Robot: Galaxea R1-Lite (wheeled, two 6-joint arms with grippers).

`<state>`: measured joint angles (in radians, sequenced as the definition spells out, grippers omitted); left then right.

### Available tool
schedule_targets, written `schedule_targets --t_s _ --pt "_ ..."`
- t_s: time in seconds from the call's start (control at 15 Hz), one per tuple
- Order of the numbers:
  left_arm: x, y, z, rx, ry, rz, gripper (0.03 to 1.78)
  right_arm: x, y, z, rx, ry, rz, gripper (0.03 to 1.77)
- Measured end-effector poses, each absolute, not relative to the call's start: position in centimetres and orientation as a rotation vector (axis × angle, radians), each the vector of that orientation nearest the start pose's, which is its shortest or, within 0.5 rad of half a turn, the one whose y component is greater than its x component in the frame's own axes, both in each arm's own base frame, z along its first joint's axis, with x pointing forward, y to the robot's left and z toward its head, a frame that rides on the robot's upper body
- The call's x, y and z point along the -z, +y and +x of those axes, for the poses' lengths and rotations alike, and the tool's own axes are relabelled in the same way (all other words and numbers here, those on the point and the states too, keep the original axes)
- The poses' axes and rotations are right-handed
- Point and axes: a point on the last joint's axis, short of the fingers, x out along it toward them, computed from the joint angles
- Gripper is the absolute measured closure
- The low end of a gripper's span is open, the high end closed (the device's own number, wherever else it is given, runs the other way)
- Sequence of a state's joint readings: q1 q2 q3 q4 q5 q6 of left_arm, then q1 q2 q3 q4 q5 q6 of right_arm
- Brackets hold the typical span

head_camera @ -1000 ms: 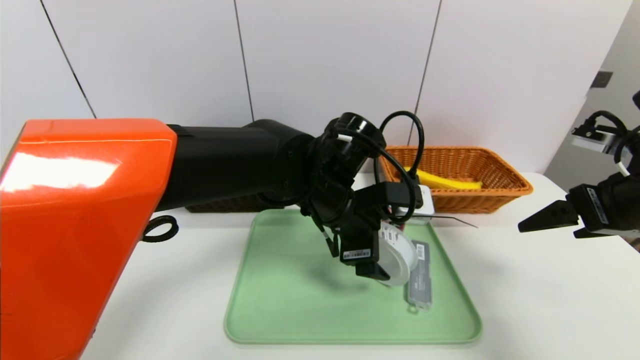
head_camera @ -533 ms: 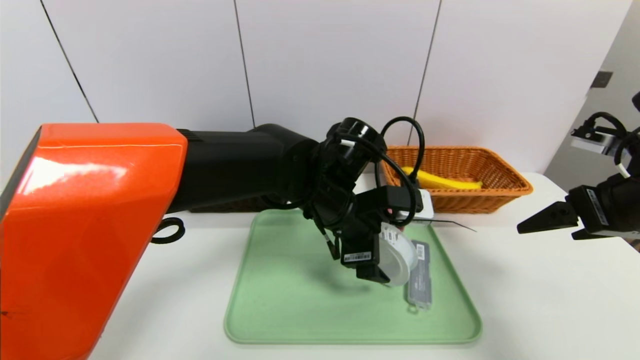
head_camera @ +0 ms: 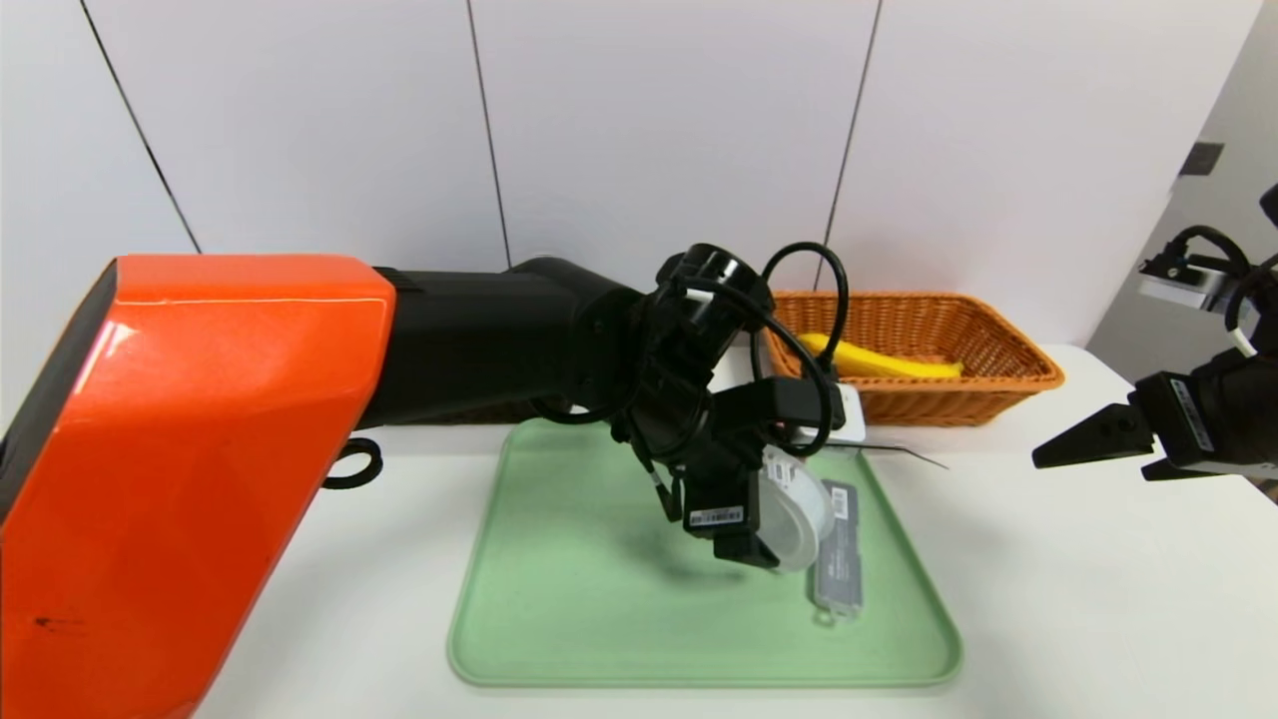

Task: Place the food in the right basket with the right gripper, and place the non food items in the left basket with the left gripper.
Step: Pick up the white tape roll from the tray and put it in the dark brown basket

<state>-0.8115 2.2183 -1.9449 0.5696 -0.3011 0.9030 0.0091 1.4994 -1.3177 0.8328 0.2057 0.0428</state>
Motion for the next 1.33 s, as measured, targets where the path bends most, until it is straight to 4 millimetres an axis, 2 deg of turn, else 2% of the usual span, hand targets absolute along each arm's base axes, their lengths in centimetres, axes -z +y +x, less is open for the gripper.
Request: schedule_targets --t_s 0.2,0.47,0.67,0.73,1.13,1.33 --pt "-18.8 -32.2 29.7 1.376 0.335 0.979 0.12 -25.5 0.7 21.8 -0.175 1.015 0.139 0.10" --pt "-18.7 -32.2 29.7 1.376 0.338 0.978 0.74 -25.5 0.7 21.9 -0.175 1.018 0.139 0.10" --pt "-18.7 -32.2 29.7 1.377 0.339 0.978 1.05 -25.4 0.7 21.8 -0.174 1.021 0.140 0.10" --pt "-18.6 -32.2 29.7 1.378 0.341 0.979 1.26 -25.4 0.7 21.8 -0.174 1.021 0.139 0.10" --pt "-19.5 -31.9 29.3 1.378 0.332 0.978 1.24 -25.4 0.5 21.8 -0.169 1.019 0.143 0.10" --pt "-21.1 -31.4 29.0 1.349 0.285 0.952 1.24 -25.5 0.5 21.7 -0.169 1.014 0.143 0.10"
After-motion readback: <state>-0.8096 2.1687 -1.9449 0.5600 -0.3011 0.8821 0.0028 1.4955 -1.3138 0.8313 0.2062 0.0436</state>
